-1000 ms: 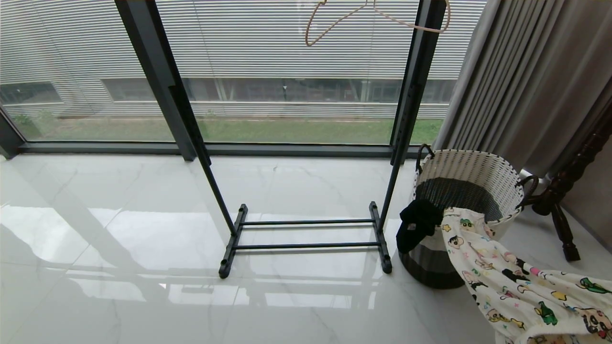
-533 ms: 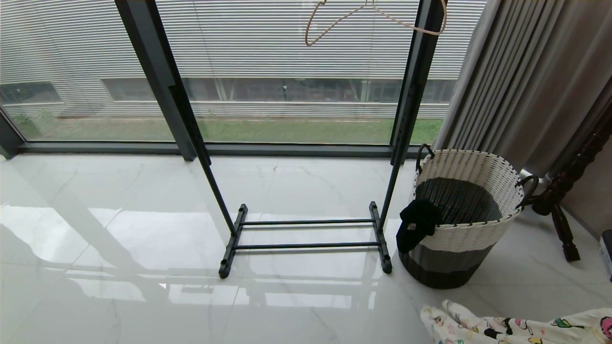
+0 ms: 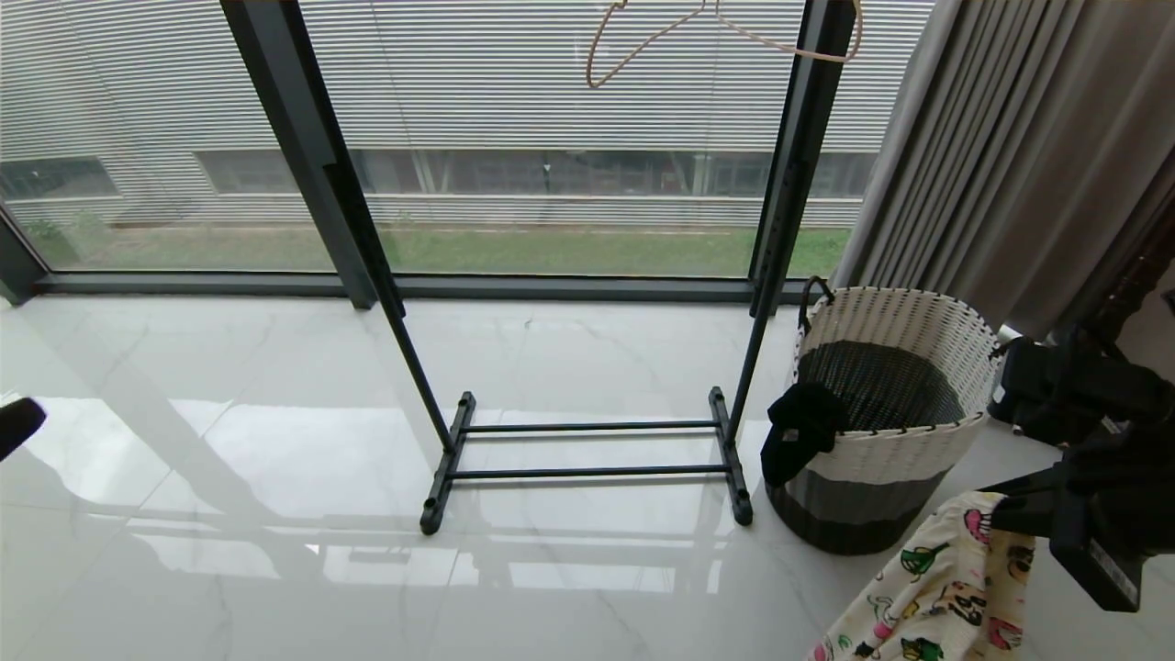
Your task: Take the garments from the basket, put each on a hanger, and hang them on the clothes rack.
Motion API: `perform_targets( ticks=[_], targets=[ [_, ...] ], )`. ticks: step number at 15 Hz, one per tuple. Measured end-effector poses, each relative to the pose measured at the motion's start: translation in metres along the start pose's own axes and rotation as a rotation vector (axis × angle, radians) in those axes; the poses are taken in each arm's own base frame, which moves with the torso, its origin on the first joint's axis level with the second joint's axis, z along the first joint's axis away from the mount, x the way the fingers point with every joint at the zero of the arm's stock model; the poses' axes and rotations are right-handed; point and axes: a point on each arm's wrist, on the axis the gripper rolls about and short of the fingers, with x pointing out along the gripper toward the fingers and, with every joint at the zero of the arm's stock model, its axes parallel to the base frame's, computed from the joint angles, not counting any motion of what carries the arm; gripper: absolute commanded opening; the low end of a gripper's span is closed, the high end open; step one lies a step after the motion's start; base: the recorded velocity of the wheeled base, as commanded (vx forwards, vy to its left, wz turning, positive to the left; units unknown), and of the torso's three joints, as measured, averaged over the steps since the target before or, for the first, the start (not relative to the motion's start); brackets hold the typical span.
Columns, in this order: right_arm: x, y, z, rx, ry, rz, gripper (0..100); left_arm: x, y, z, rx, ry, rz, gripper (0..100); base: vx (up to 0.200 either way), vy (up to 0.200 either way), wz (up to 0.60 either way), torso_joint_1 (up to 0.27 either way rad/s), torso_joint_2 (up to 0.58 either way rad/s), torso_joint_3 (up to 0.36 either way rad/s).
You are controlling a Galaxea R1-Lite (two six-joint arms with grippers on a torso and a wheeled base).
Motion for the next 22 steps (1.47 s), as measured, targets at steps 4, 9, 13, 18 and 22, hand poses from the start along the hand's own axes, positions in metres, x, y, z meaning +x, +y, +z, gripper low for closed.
perform_targets(
  ticks=[4, 9, 13, 18, 22],
  targets=[
    [0.012, 0.009, 0.015, -0.005, -0.038, 0.006, 0, 0.083, -0.02, 0.006, -0.027, 0.203, -0.132, 100, 0.0, 0.0, 0.0, 0.0, 0.0, 0.0],
    [0.021, 0.009, 0.025, -0.012, -0.097, -0.005, 0, 0.149, -0.095, -0.041, -0.067, 0.329, -0.175, 100, 0.0, 0.0, 0.0, 0.0, 0.0, 0.0],
    [0.027, 0.011, 0.034, -0.031, -0.135, -0.014, 0, 0.147, -0.173, -0.097, -0.121, 0.472, -0.171, 100, 0.0, 0.0, 0.0, 0.0, 0.0, 0.0],
    [0.025, 0.016, 0.041, -0.051, -0.163, -0.003, 0, 0.121, -0.263, -0.153, -0.052, 0.548, -0.293, 100, 0.0, 0.0, 0.0, 0.0, 0.0, 0.0],
    [0.018, 0.018, 0.048, -0.067, -0.196, 0.001, 0, 0.145, -0.298, -0.179, -0.039, 0.549, -0.279, 100, 0.0, 0.0, 0.0, 0.0, 0.0, 0.0]
  ],
)
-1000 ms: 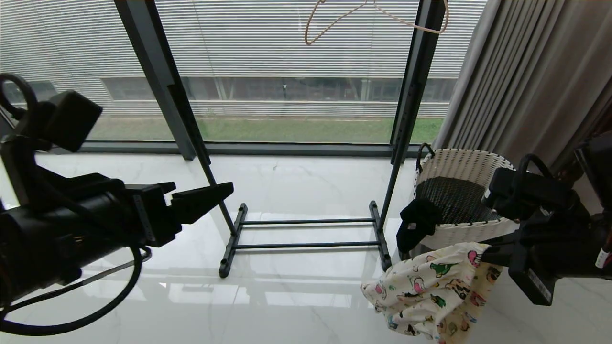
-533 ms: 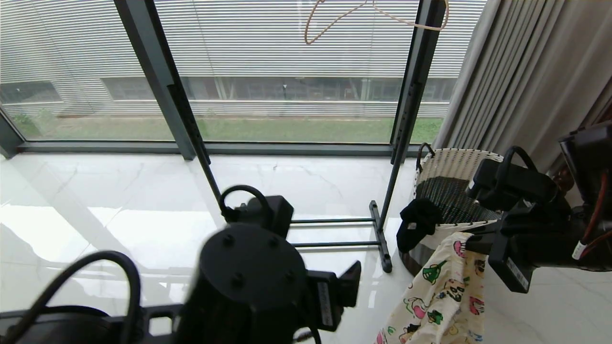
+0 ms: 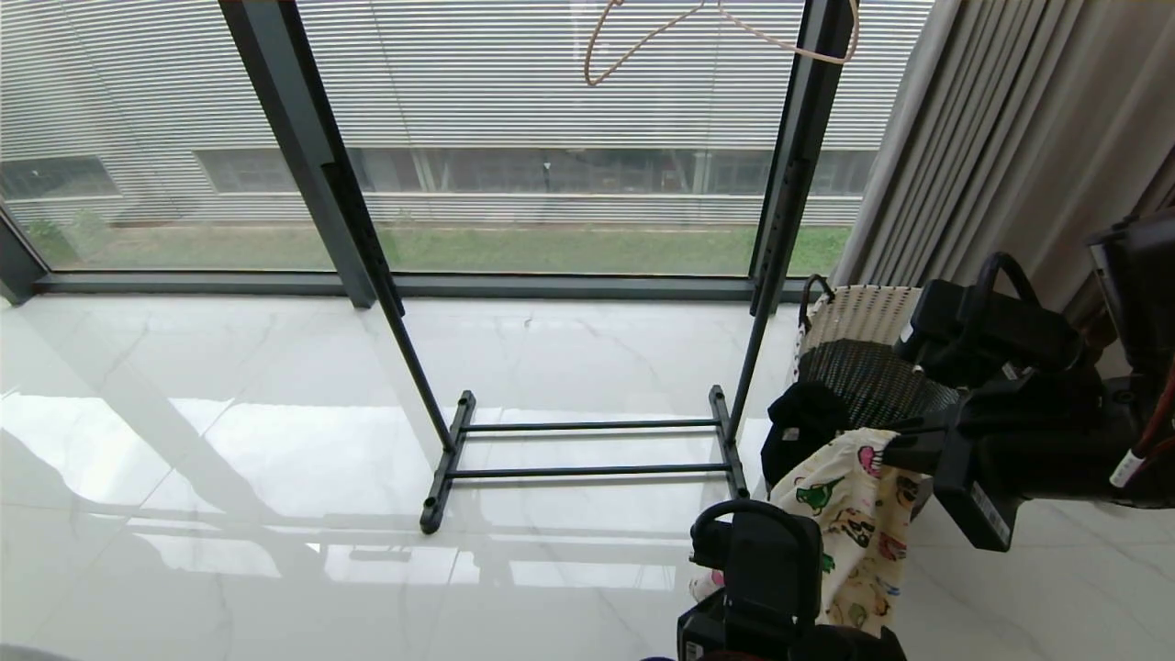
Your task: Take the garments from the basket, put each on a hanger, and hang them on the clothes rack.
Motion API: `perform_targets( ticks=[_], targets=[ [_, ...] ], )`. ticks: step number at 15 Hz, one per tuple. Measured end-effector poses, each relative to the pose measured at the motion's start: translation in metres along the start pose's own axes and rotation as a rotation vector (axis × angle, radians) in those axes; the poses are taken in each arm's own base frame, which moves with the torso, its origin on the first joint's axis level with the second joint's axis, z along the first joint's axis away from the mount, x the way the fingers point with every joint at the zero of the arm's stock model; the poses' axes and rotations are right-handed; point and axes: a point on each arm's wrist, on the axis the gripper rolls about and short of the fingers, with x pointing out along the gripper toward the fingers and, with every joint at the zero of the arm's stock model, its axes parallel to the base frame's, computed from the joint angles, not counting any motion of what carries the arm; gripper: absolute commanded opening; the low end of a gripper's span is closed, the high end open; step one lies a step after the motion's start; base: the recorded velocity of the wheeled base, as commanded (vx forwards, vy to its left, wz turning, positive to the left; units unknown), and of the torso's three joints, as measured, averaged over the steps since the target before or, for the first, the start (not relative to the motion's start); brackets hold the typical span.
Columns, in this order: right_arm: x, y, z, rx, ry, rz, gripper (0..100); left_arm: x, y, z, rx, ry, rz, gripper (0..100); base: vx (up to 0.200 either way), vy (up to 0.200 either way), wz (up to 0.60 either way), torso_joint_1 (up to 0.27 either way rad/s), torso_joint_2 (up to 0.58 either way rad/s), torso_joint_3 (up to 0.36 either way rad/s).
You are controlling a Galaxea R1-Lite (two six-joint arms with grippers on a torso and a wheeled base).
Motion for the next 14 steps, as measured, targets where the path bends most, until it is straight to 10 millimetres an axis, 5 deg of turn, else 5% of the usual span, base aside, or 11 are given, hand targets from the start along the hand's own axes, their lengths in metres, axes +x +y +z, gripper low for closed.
perform_targets(
  ticks=[8, 14],
  targets=[
    [-0.008, 0.004, 0.011, -0.022, -0.041, -0.007, 0, 0.069, 0.013, -0.008, -0.011, -0.004, 0.147, 100, 0.0, 0.0, 0.0, 0.0, 0.0, 0.0],
    [-0.018, -0.017, -0.001, 0.044, -0.009, -0.115, 0, 0.057, 0.059, -0.066, 0.157, 0.185, 0.262, 100, 0.0, 0.0, 0.0, 0.0, 0.0, 0.0]
  ],
)
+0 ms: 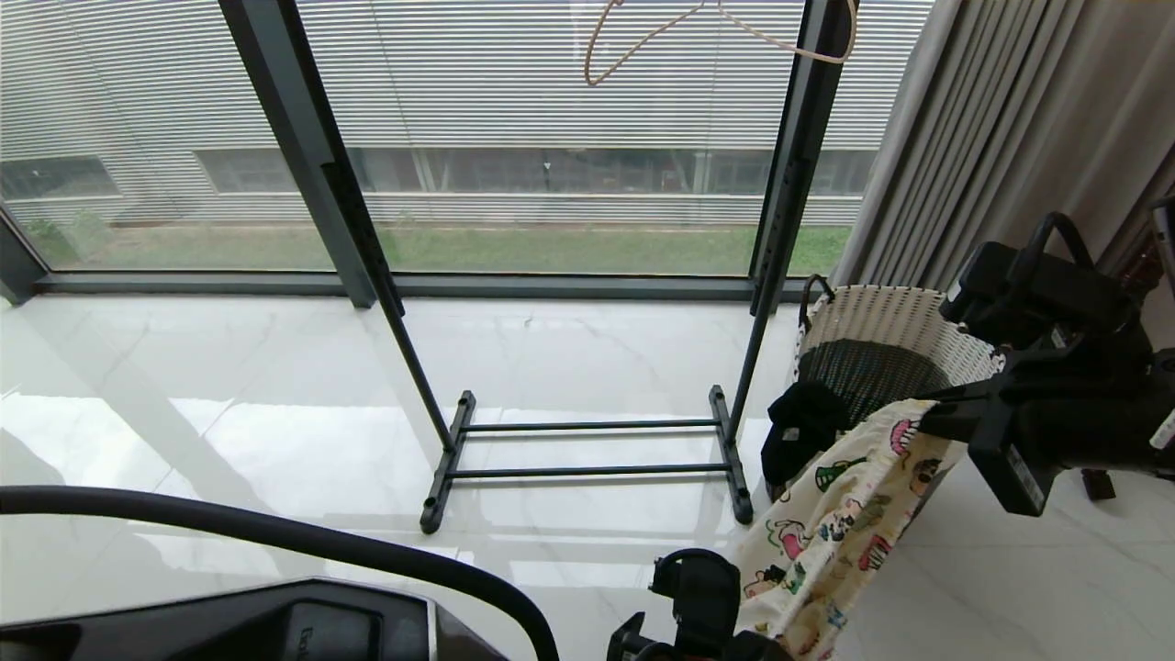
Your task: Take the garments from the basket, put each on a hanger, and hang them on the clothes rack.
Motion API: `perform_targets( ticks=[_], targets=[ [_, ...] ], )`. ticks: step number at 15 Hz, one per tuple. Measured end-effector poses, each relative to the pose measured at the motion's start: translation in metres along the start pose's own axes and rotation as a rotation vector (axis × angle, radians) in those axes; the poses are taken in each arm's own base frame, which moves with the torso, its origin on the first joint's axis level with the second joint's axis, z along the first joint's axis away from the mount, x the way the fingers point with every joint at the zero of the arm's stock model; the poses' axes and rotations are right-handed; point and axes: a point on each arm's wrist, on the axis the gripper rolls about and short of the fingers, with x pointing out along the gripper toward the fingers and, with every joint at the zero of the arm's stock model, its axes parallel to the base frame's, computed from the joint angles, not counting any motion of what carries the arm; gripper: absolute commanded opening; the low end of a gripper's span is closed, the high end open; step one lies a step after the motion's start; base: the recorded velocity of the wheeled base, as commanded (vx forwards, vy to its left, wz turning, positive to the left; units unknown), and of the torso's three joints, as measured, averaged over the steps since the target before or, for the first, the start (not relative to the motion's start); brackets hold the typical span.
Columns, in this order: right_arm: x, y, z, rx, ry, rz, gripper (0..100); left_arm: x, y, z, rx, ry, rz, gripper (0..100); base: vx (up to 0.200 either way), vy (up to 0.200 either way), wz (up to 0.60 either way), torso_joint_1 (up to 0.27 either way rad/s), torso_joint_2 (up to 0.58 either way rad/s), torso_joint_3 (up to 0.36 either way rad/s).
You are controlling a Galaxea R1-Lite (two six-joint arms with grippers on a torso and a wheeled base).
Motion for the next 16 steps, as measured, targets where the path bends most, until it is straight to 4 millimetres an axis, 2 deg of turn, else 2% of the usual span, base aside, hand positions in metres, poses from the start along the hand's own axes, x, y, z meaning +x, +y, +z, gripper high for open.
perform_targets(
  ticks=[2, 4, 5, 8, 10, 12, 14, 16],
  targets=[
    [-0.005, -0.007, -0.006, 0.024, 0.023, -0.031, 0, -0.003, 0.019, -0.017, 0.041, 0.055, 0.042, 100, 0.0, 0.0, 0.0, 0.0, 0.0, 0.0],
    [-0.011, -0.01, -0.014, 0.04, 0.067, -0.037, 0, -0.011, 0.031, -0.022, 0.05, 0.073, 0.057, 100, 0.0, 0.0, 0.0, 0.0, 0.0, 0.0],
    [-0.013, -0.009, -0.017, 0.043, 0.078, -0.038, 0, -0.016, 0.035, -0.021, 0.047, 0.07, 0.057, 0, 0.0, 0.0, 0.0, 0.0, 0.0, 0.0],
    [-0.016, -0.004, -0.03, 0.043, 0.105, -0.029, 0, -0.03, 0.048, -0.02, 0.045, 0.064, 0.062, 0, 0.0, 0.0, 0.0, 0.0, 0.0, 0.0],
    [-0.02, 0.002, -0.044, 0.043, 0.131, -0.02, 0, -0.041, 0.061, -0.027, 0.066, 0.06, 0.104, 0, 0.0, 0.0, 0.0, 0.0, 0.0, 0.0],
    [-0.028, 0.009, -0.058, 0.042, 0.146, -0.014, 0, -0.053, 0.072, -0.024, 0.063, 0.01, 0.155, 0, 0.0, 0.0, 0.0, 0.0, 0.0, 0.0],
    [-0.04, 0.018, -0.075, 0.039, 0.165, -0.001, 0, -0.07, 0.079, -0.012, 0.068, -0.049, 0.149, 0, 0.0, 0.0, 0.0, 0.0, 0.0, 0.0],
    [-0.051, 0.031, -0.09, 0.013, 0.16, 0.04, 0, -0.085, 0.084, 0.013, 0.084, -0.159, 0.117, 0, 0.0, 0.0, 0.0, 0.0, 0.0, 0.0]
  ],
)
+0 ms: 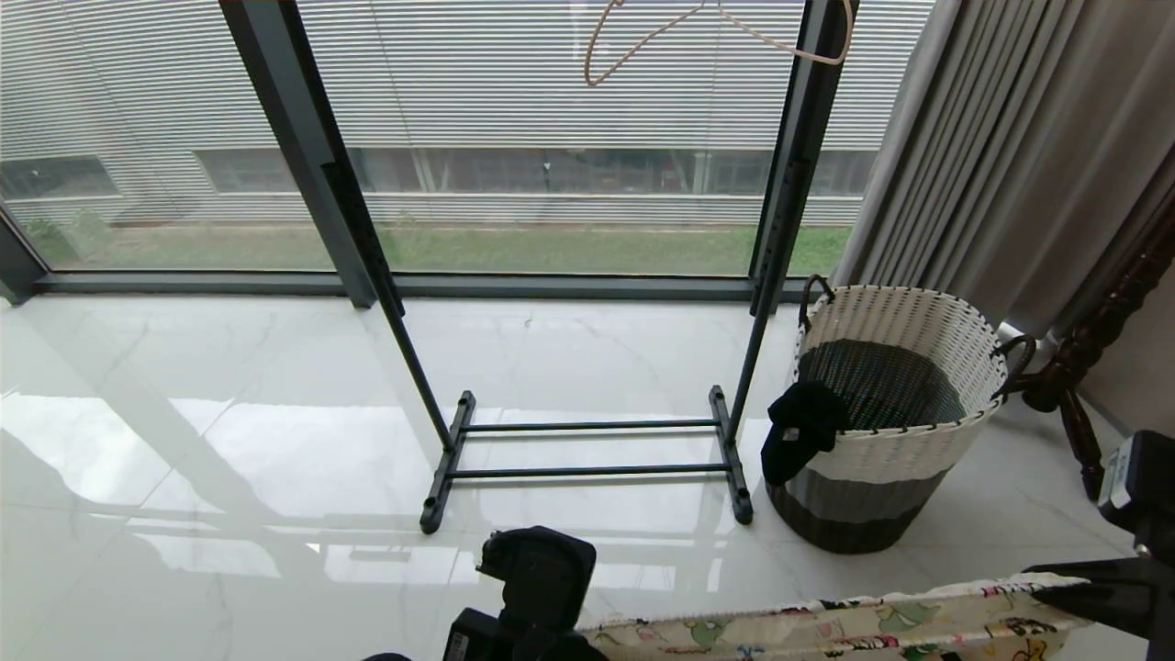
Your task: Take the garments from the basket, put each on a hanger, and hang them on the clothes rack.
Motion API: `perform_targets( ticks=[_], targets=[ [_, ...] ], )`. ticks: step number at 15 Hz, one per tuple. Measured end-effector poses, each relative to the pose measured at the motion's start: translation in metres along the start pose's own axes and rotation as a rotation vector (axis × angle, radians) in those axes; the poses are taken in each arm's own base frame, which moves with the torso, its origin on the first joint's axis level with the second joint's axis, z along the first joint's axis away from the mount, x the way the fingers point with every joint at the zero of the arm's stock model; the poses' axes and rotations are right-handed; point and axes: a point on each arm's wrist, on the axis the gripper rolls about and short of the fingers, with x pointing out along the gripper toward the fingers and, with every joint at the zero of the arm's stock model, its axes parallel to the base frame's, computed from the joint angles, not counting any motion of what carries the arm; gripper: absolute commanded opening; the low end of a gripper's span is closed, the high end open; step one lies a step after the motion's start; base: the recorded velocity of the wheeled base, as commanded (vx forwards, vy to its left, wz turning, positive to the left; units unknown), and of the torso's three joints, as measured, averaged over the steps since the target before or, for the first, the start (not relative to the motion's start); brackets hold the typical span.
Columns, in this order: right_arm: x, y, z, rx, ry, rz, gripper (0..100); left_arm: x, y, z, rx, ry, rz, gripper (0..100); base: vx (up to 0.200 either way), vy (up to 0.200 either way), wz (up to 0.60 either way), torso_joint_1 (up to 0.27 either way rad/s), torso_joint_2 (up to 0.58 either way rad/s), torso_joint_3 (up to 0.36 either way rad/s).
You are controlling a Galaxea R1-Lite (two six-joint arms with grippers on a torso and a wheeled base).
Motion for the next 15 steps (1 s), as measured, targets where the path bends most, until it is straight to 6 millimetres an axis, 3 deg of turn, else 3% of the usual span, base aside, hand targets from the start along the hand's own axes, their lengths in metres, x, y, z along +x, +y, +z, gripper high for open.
perform_targets(
  ticks=[2, 4, 7, 10, 15],
  targets=[
    [-0.006, 0.012, -0.009, -0.053, -0.031, 0.054, 0, -0.001, 0.01, 0.026, 0.039, -0.088, -0.044, 0, 0.0, 0.0, 0.0, 0.0, 0.0, 0.0],
    [-0.01, 0.021, -0.012, -0.109, -0.059, 0.105, 0, 0.003, 0.024, 0.049, 0.099, -0.146, -0.218, 0, 0.0, 0.0, 0.0, 0.0, 0.0, 0.0],
    [-0.012, 0.024, -0.014, -0.131, -0.068, 0.106, 0, 0.009, 0.047, 0.066, 0.183, -0.209, -0.303, 0, 0.0, 0.0, 0.0, 0.0, 0.0, 0.0],
    [-0.009, 0.018, -0.01, -0.091, -0.067, 0.005, 0, 0.009, 0.056, 0.052, 0.141, -0.162, -0.272, 0, 0.0, 0.0, 0.0, 0.0, 0.0, 0.0],
    [0.017, -0.013, 0.04, 0.0, -0.258, -0.175, 0, -0.018, 0.062, -0.008, 0.112, -0.024, -0.24, 0, 0.0, 0.0, 0.0, 0.0, 0.0, 0.0]
  ],
)
